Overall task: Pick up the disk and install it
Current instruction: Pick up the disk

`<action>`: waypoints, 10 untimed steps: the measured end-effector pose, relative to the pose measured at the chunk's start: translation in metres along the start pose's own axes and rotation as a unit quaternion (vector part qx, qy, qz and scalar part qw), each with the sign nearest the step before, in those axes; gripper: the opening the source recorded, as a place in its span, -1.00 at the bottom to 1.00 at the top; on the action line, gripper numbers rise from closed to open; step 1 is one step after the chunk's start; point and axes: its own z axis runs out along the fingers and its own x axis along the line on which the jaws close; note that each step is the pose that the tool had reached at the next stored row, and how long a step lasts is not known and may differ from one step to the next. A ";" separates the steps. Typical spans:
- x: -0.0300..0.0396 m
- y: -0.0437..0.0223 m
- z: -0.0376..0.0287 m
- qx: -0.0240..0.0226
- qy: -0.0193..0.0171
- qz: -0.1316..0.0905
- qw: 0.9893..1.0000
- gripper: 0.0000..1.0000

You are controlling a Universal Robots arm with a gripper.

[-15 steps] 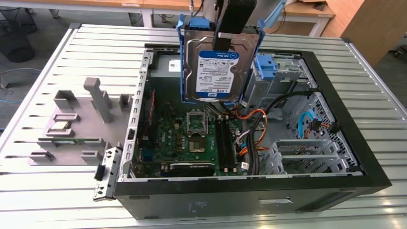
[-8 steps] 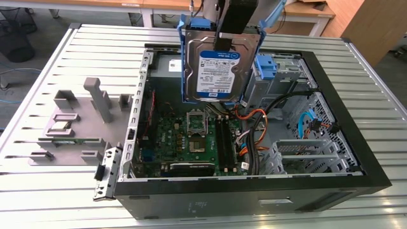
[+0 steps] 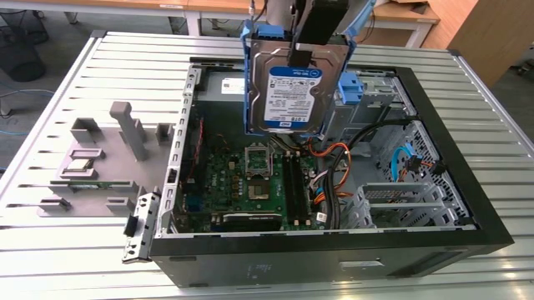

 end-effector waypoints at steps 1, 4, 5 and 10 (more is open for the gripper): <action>-0.0001 -0.0014 -0.0001 0.000 0.000 0.000 1.000 -0.30; -0.0002 -0.0044 -0.0002 0.000 0.000 0.000 1.000 -0.30; -0.0001 -0.0052 -0.0003 0.000 0.000 0.000 1.000 -0.30; 0.0051 -0.0082 -0.0005 0.000 0.000 0.000 1.000 -0.30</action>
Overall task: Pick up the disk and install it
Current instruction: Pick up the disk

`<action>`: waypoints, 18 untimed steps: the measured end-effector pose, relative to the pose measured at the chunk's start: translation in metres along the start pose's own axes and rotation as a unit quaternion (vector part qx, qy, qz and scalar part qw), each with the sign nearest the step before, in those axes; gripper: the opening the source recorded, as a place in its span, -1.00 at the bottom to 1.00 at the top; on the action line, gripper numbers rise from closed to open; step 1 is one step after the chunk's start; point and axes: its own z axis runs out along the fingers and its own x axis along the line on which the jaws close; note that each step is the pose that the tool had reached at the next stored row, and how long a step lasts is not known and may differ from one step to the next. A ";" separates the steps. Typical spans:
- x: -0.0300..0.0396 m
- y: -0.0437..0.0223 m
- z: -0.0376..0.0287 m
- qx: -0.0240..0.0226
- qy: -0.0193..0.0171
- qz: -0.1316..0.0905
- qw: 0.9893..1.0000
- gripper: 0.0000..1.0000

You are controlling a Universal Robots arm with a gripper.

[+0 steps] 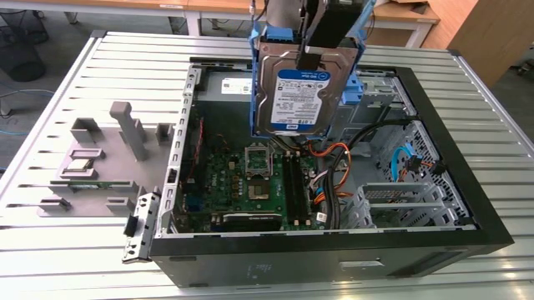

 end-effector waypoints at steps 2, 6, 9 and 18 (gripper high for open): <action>0.0041 -0.0011 -0.0002 0.000 0.000 0.000 1.000 -0.30; 0.0131 -0.0029 -0.0006 0.000 0.000 0.000 1.000 -0.30; 0.0180 -0.0036 -0.0008 0.000 0.000 0.000 1.000 -0.30; 0.0178 -0.0195 -0.0016 0.000 0.000 0.000 1.000 -0.30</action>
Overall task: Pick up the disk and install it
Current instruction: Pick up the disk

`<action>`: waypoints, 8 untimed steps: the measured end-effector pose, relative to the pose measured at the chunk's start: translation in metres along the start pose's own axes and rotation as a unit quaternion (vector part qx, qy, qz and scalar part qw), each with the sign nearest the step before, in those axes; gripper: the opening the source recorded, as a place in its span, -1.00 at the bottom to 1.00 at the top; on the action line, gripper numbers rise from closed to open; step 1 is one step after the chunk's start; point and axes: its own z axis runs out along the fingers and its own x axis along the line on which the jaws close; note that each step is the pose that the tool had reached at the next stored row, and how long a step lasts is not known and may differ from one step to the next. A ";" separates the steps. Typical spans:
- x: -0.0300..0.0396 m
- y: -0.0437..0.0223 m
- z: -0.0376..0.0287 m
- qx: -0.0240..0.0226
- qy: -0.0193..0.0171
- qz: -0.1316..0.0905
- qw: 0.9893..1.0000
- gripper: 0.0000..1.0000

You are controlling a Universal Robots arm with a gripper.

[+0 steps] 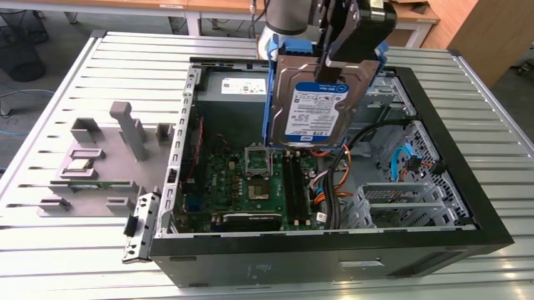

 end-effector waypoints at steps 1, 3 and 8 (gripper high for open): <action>-0.0002 -0.0032 -0.0002 0.000 0.000 0.000 1.000 -0.30; -0.0004 -0.0096 -0.0004 0.000 0.000 0.000 1.000 -0.30; 0.0024 -0.0227 -0.0012 0.000 0.000 0.000 1.000 -0.30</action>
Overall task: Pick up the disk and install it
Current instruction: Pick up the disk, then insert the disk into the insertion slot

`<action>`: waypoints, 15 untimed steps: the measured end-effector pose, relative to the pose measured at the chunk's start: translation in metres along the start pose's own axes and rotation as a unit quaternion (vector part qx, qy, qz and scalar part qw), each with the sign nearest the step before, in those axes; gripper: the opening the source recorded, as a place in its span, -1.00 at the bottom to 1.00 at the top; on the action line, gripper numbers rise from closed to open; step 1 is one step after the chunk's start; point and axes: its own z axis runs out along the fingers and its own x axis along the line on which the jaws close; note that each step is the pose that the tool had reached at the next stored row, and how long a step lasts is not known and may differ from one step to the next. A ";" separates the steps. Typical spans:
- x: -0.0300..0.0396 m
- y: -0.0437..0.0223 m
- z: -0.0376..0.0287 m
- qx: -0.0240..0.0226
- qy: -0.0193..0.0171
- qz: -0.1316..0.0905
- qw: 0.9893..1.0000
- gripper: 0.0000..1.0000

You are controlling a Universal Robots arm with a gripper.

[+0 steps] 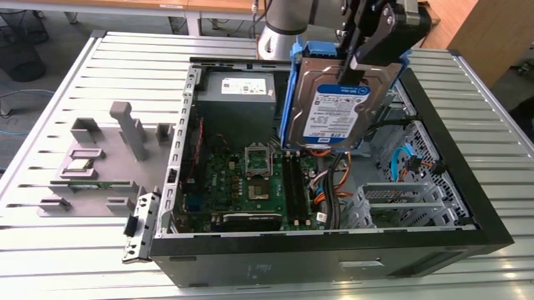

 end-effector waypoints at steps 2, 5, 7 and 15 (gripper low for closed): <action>0.0027 -0.0039 -0.0003 0.000 0.000 0.000 1.000 -0.30; 0.0074 -0.0093 -0.0007 0.000 0.000 0.000 1.000 -0.30; 0.0106 -0.0122 -0.0010 0.000 0.000 0.000 1.000 -0.30; 0.0245 -0.0221 -0.0021 0.000 0.000 0.000 1.000 -0.30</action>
